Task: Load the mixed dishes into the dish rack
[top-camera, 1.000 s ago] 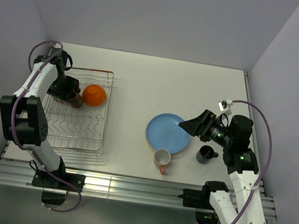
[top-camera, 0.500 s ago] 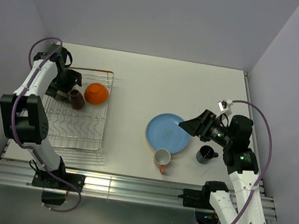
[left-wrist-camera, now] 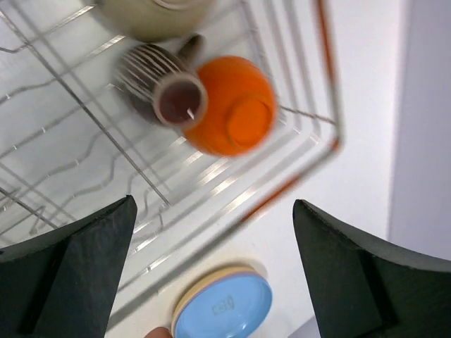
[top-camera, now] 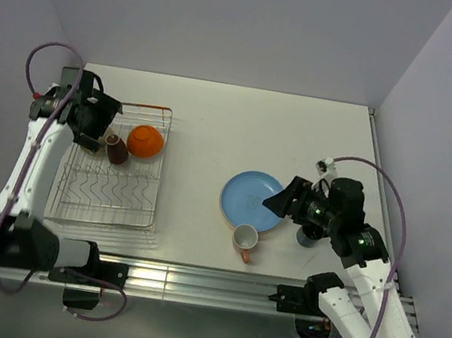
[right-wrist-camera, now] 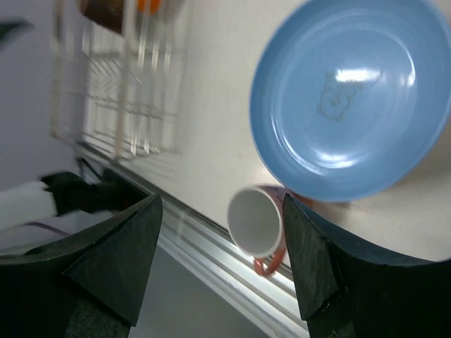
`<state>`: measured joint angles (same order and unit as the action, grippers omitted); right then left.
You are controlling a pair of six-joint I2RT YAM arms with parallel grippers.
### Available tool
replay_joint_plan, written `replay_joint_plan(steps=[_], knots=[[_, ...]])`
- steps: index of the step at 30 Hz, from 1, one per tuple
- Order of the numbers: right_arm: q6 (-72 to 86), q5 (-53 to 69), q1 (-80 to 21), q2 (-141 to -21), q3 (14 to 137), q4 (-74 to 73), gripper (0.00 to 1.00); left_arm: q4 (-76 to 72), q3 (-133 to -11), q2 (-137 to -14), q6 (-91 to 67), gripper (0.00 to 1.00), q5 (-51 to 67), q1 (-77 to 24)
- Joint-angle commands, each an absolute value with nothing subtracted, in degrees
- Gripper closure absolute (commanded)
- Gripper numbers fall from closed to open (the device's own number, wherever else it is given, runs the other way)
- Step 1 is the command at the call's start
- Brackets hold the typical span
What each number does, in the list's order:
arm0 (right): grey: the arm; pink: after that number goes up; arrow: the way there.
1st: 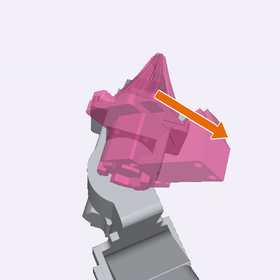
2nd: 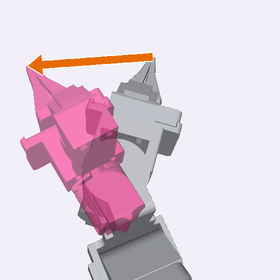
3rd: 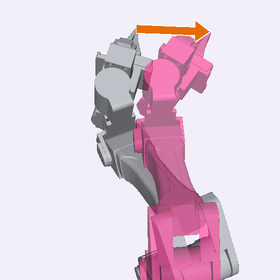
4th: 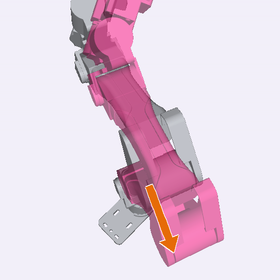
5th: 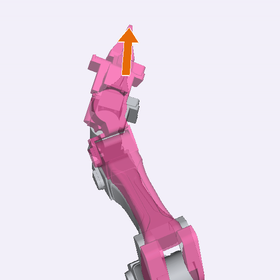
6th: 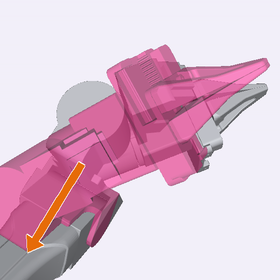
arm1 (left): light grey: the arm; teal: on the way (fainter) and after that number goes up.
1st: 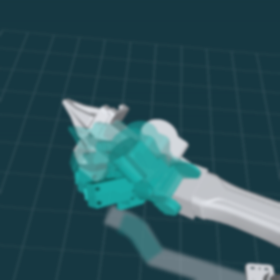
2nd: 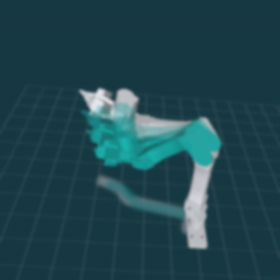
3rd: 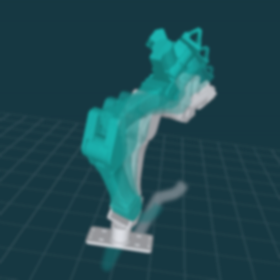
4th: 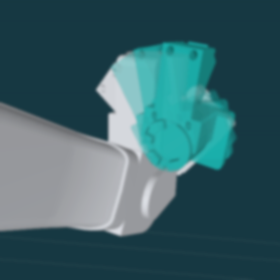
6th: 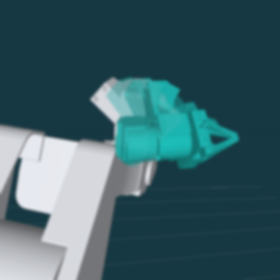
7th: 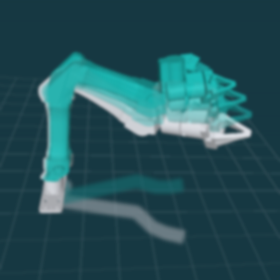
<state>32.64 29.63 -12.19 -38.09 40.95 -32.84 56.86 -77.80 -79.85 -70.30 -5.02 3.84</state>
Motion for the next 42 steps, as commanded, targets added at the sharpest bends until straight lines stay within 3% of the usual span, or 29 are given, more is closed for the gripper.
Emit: replay_joint_plan(steps=[1,6,16,28,31,34,35,36,37,42], knots=[[31.6,12.8,-21.4,-38.1,44.1,-39.6,0.24,51.6,-74.9,-66.8,-68.4,0.06,-9.1,-2.6],[36.6,0.4,-33.0,-36.5,44.0,-45.8,0.29,48.3,-69.3,-58.5,-68.8,0.13,-11.3,-18.8],[49.7,-10.8,-54.5,-44.8,39.0,-44.8,0.34,41.6,-61.4,-57.3,-68.9,0.12,-10.6,-36.7],[51.0,-17.9,-56.7,-55.5,36.2,-40.7,0.37,41.7,-65.4,-59.7,-69.1,0.11,-14.7,-47.9],[50.7,-17.8,-56.8,-58.4,35.6,-37.5,0.45,41.4,-65.3,-59.9,-68.9,0.11,-14.9,-48.9],[50.3,-17.8,-56.7,-60.7,36.2,-35.3,0.63,42.2,-65.0,-60.3,-67.9,0.11,-15.5,-49.9],[50.0,-18.3,-56.7,-60.6,36.3,-34.6,0.84,42.4,-64.8,-60.5,-67.7,0.11,-15.6,-50.2],[49.8,-18.3,-56.7,-59.8,36.6,-34.2,0.96,42.5,-64.4,-60.4,-67.5,0.09,-15.5,-50.2],[49.7,-18.2,-56.7,-59.2,36.9,-34.1,1.0,42.2,-63.6,-60.2,-67.2,0.08,-14.9,-50.2],[48.4,-13.1,-56.8,-49.9,42.8,-35.2,1.0,40.0,-63.2,-58.1,-60.4,0.03,-10.9,-50.0]])
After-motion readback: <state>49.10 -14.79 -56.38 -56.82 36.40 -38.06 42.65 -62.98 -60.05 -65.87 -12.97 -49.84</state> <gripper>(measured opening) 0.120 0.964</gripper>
